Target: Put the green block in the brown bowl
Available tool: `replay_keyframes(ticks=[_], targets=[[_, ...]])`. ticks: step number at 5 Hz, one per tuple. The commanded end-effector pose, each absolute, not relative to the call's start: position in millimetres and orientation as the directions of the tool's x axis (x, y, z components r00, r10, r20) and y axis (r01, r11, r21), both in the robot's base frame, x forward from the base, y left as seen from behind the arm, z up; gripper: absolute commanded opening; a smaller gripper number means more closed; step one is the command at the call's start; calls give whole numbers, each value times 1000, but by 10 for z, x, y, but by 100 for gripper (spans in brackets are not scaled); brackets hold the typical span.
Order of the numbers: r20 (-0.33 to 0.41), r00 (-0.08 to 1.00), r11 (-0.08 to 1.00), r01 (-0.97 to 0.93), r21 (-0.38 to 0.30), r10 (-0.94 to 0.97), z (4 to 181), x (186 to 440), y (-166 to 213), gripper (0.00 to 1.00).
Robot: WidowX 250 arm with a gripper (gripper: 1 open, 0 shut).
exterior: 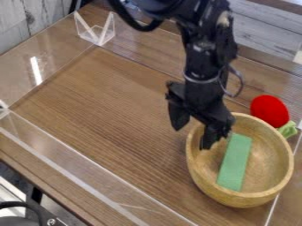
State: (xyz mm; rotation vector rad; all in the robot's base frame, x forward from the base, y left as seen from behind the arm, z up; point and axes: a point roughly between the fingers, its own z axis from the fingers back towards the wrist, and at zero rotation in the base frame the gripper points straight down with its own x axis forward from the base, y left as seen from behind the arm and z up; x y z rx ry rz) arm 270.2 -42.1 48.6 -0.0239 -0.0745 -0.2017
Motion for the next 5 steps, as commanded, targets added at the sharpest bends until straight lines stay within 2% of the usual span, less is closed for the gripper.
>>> replay_keyframes(ticks=[1,2,3,5], targets=[[177,971,986,165,3,-163,928,2868,-259,100],[210,974,996,89,19,-91,1172,2982,55,100],[230,973,999,28,18,-32,1306,3005,279,100],[252,966,997,-67,29,57,1384,3140,414,100]])
